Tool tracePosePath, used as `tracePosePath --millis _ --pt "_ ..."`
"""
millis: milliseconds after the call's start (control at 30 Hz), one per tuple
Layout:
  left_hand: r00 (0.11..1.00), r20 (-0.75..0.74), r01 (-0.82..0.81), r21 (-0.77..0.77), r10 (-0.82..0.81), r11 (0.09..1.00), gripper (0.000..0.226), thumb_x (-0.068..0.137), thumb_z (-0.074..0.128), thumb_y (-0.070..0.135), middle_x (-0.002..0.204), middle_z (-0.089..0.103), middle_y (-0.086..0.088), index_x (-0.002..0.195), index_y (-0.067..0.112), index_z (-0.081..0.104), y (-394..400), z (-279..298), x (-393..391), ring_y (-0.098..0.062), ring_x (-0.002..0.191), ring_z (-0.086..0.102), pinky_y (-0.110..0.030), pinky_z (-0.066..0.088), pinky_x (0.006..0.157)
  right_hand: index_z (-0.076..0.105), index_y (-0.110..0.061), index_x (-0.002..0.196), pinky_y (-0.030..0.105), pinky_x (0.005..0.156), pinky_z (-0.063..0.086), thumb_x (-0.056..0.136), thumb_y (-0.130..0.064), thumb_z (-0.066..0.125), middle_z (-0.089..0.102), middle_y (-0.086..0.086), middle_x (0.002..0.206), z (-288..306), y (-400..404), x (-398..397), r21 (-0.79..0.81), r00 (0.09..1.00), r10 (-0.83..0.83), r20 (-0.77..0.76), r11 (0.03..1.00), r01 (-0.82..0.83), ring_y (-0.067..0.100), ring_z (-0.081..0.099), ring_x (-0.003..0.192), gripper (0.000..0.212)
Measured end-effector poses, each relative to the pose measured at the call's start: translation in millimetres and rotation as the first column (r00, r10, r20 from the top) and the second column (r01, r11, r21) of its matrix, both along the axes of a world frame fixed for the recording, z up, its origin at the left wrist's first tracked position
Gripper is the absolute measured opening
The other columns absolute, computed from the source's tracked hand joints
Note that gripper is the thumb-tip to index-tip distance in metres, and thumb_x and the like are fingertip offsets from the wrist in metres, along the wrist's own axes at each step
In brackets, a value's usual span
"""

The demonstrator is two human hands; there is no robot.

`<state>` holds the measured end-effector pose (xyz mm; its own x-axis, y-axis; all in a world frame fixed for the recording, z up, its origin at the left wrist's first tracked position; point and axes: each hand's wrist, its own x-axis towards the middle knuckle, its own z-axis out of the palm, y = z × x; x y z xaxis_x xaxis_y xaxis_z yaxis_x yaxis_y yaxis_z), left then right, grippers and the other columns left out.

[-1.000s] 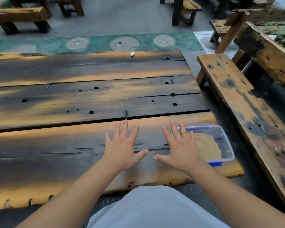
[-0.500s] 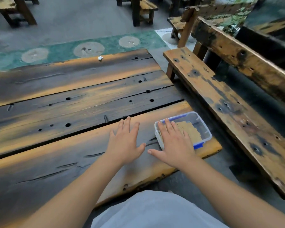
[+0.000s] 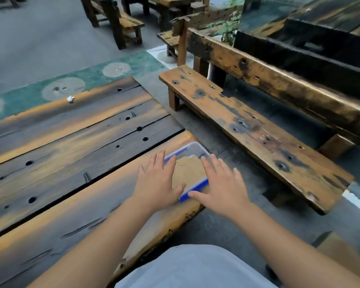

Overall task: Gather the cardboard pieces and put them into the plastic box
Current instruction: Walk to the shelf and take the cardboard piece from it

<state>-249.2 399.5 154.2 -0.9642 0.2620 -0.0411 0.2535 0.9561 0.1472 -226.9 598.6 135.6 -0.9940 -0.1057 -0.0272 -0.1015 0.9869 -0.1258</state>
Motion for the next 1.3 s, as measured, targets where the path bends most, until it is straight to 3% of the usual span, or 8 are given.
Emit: tracePosePath --millis 133,300,667,1000,1300 --pt "0.990 -0.057 0.127 -0.007 -0.127 0.992 0.077 0.076 0.033 0.069 0.157 0.016 -0.007 0.141 0.027 0.024 68 2 -11 -0.023 0.143 0.011 -0.056 0.025 0.105 0.000 -0.034 0.152 0.054 0.113 0.017 0.063 -0.092 0.018 0.005 -0.002 0.163 3 60 6 -0.036 0.994 -0.107 0.020 0.994 0.108 0.018 0.008 0.148 0.107" --pt "0.963 -0.057 0.262 -0.008 -0.262 0.965 0.079 0.080 0.031 0.069 0.158 0.014 -0.008 0.147 0.028 0.019 137 -5 -19 -0.027 0.145 0.009 -0.061 0.022 0.107 0.000 -0.034 0.152 0.054 0.114 0.018 0.070 -0.089 0.013 0.007 -0.001 0.163 4 125 21 -0.041 0.973 -0.232 0.004 0.972 0.232 0.020 0.009 0.148 0.099" --pt "0.796 0.001 0.606 0.004 -0.606 0.796 0.080 0.084 0.041 0.064 0.160 0.004 -0.008 0.149 0.026 0.016 294 -16 -12 -0.027 0.145 0.004 -0.061 0.021 0.109 0.002 -0.035 0.152 0.053 0.115 0.014 0.076 -0.084 0.018 0.005 -0.001 0.163 -11 247 95 -0.052 0.799 -0.596 0.079 0.798 0.600 0.019 0.008 0.148 0.092" --pt "0.532 -0.016 0.845 0.070 -0.847 0.530 0.078 0.080 0.043 0.062 0.159 0.004 -0.009 0.145 0.024 0.024 388 -17 -9 -0.027 0.145 0.007 -0.062 0.024 0.106 0.001 -0.034 0.153 0.052 0.115 0.012 0.082 -0.079 0.025 0.001 -0.001 0.164 -15 282 149 -0.029 0.537 -0.830 0.151 0.539 0.842 0.019 0.007 0.148 0.087" --pt "0.222 -0.012 0.973 0.063 -0.975 0.221 0.078 0.080 0.040 0.064 0.159 0.005 -0.010 0.146 0.027 0.023 460 -17 -3 -0.030 0.144 0.013 -0.058 0.026 0.107 0.002 -0.033 0.153 0.052 0.115 0.011 0.080 -0.079 0.026 0.003 -0.001 0.163 -12 284 188 0.014 0.210 -0.962 0.175 0.216 0.976 0.020 0.011 0.147 0.089"
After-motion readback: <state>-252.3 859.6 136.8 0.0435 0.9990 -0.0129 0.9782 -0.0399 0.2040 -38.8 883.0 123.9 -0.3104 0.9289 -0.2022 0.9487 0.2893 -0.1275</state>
